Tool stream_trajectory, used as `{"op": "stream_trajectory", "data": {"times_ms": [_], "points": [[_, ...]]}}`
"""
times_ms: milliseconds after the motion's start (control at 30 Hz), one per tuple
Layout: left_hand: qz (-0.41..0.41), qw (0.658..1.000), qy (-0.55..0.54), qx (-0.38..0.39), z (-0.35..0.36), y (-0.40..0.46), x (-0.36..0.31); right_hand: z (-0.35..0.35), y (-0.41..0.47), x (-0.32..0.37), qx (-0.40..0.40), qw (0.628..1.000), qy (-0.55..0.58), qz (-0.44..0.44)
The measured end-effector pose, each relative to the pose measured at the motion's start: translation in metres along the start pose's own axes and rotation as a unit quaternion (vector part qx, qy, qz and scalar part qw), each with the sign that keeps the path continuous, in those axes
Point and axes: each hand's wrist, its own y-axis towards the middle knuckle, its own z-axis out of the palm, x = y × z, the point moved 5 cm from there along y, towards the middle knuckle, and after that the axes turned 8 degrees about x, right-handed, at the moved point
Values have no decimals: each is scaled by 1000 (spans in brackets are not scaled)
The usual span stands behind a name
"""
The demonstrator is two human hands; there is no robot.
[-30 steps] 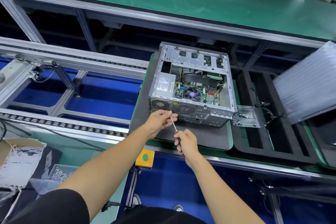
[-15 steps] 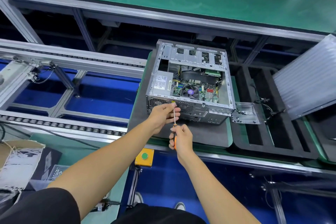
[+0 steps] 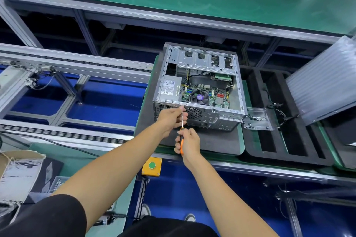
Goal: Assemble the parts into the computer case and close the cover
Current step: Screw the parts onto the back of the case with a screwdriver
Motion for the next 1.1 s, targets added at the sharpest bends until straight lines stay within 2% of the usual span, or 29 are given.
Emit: {"op": "stream_trajectory", "data": {"times_ms": [333,633,800,967,1033,1067,1100], "points": [[22,999,-12,-30,6,-3,-2,2,0,2,-13,1000,15,9],[1,997,40,68,6,-13,-7,-1,3,8,-19,999,14,47],[1,994,91,66,3,-12,-13,3,4,3,-14,998,28,49],[2,991,116,63,1,-13,-15,7,2,2,-10,1000,-14,-2],[18,983,170,60,1,-16,-21,7,2,1,-26,1000,-14,-6],[42,969,241,38,0,-19,-25,7,2,1,-33,999,-12,-7],[84,936,341,-11,-4,-21,-32,7,2,1,-39,999,-8,-7]]}}
